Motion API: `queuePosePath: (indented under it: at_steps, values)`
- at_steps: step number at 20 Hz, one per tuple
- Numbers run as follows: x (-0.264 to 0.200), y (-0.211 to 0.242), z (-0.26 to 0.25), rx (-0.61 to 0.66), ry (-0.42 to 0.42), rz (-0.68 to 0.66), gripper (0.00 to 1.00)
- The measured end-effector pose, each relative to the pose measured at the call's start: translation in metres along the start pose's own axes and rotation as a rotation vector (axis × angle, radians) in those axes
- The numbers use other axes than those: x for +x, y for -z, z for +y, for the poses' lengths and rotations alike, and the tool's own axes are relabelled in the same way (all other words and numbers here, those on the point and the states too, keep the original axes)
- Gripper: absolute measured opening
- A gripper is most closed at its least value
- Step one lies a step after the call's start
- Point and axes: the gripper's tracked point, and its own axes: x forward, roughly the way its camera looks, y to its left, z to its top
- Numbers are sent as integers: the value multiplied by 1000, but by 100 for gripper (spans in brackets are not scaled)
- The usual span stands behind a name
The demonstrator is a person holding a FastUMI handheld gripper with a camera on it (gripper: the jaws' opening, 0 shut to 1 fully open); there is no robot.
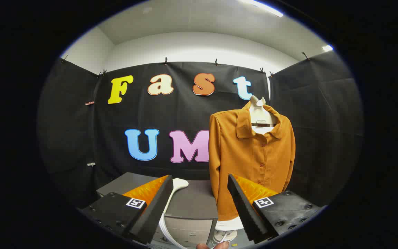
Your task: Iron the clothes twice with a garment steamer, once on the left side and once on the right side.
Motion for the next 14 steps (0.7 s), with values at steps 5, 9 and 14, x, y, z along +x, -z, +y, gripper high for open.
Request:
queuePosePath:
  at_steps: [5, 9, 14]
  values:
    - [1, 4, 2, 2, 3, 2, 98]
    - [-1, 5, 4, 2, 5, 5, 98]
    - [0, 8, 10, -4, 2, 13, 98]
